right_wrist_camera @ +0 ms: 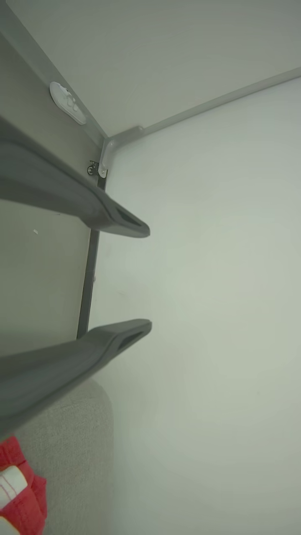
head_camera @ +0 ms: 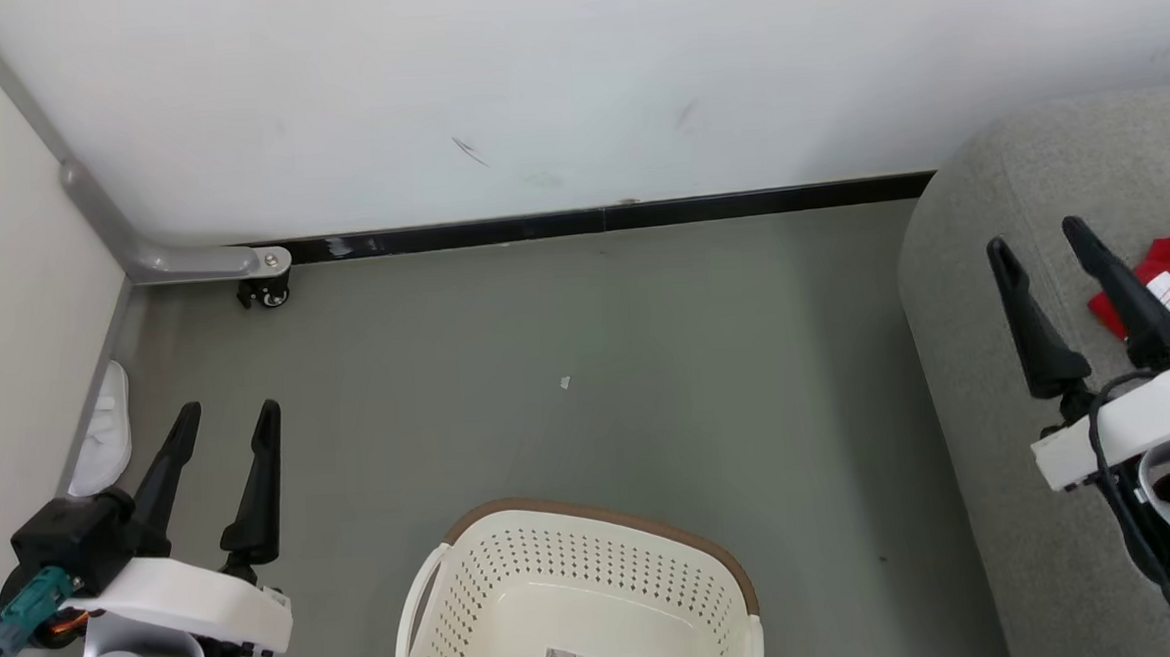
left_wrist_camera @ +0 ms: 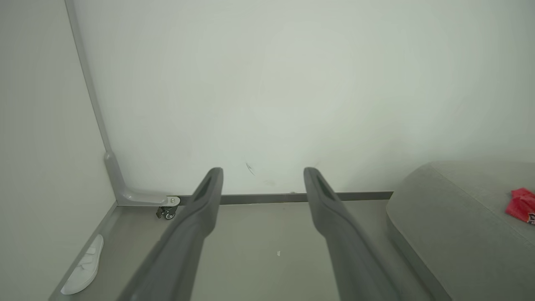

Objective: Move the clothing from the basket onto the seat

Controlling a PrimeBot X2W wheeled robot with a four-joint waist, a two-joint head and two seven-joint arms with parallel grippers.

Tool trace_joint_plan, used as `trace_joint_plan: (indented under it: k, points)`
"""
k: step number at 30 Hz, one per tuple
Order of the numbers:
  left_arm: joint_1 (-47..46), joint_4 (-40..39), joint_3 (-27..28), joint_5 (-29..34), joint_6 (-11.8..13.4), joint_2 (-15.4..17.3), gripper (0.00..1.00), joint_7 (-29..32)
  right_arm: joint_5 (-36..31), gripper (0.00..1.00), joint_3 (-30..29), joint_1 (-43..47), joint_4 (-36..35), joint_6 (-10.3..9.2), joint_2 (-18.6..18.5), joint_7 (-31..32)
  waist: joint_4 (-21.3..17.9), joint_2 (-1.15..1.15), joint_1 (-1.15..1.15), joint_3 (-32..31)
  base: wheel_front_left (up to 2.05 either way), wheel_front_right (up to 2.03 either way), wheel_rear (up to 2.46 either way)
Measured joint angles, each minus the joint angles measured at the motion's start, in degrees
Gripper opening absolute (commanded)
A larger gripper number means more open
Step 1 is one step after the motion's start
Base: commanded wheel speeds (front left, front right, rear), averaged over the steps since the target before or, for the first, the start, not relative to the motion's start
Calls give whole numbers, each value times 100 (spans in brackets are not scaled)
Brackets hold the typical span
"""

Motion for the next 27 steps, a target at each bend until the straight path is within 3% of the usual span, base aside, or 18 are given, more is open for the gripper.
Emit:
trace_joint_plan:
  k: [9,15,27]
  points:
    - [135,3,225,274,53,-40,100,-3,-263,100,-517,500,-367,0,349,-1,178,0,0,-142,0,0,0]
    - [391,9,339,364,94,-240,100,-7,-321,100,-660,882,-486,0,771,-2,245,0,0,-215,0,0,0]
    - [573,-31,475,675,85,-360,100,-7,-651,100,-534,1249,-521,0,959,-2,306,0,0,-321,0,0,0]
